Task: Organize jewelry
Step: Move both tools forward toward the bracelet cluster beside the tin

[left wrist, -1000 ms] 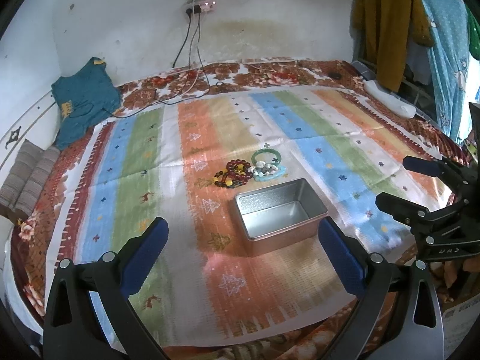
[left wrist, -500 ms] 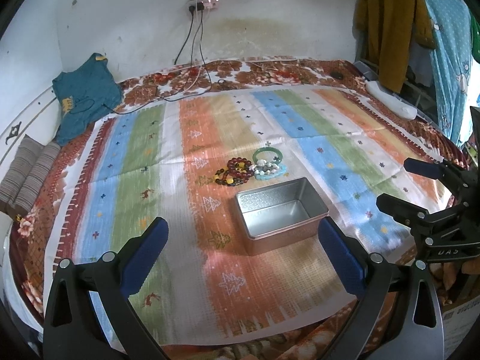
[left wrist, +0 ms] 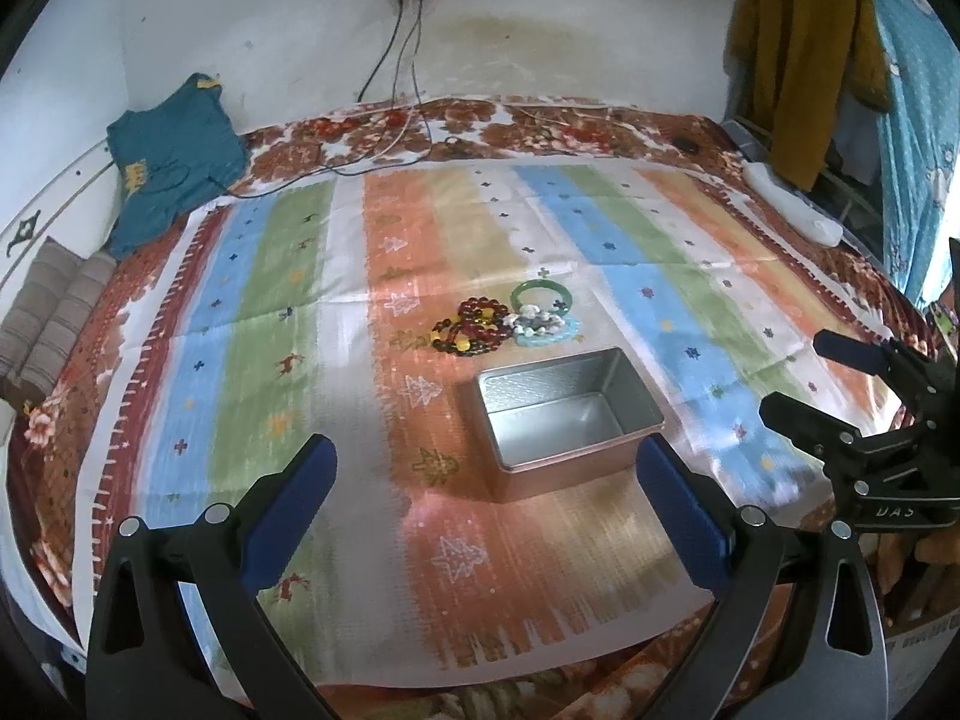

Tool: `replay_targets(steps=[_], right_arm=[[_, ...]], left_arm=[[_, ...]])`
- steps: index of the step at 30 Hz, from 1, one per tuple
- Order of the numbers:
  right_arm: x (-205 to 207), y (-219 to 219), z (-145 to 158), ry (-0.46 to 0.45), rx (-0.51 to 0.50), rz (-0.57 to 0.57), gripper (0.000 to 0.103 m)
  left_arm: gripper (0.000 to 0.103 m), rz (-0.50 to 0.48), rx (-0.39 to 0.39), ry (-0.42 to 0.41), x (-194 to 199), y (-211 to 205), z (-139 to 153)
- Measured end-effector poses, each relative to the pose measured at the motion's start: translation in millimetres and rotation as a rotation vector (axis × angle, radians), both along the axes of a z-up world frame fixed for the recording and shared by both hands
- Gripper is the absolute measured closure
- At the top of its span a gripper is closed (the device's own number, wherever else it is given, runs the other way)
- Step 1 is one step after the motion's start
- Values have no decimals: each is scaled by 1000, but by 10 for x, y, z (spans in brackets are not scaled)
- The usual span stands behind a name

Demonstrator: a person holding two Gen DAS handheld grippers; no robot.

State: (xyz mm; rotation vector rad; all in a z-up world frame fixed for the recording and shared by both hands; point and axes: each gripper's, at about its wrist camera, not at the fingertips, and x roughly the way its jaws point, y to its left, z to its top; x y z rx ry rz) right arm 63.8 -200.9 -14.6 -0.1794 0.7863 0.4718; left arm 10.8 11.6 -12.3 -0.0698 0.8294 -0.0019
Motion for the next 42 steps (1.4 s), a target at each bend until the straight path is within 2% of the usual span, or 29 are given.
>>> replay_targets(steps=[3,6,18,23,28,37,42], right_arm=[[49,10,-9,20,-1,-8,4],[100,27,-12,39,7,-5,4],[301,103,-55,49,-53,-55,4],[389,173,-76,35,-102,-51,4],[489,162,-98,66,-81,-38,4],[585,225,-184,116,-79,-26,4],[672,238,-233,151,-83,-44,4]], left_arm=[[6,-10,-46,4,31,35,4],[6,-3,-55,10,75,66,8],[6,32,15,-30,300,92,29],[6,42,55,-1,509,111,8],[6,48,91,34,706,103,-29],[6,96,65,95,1015,203,-103],[6,113,67,102,1147,188,-120]])
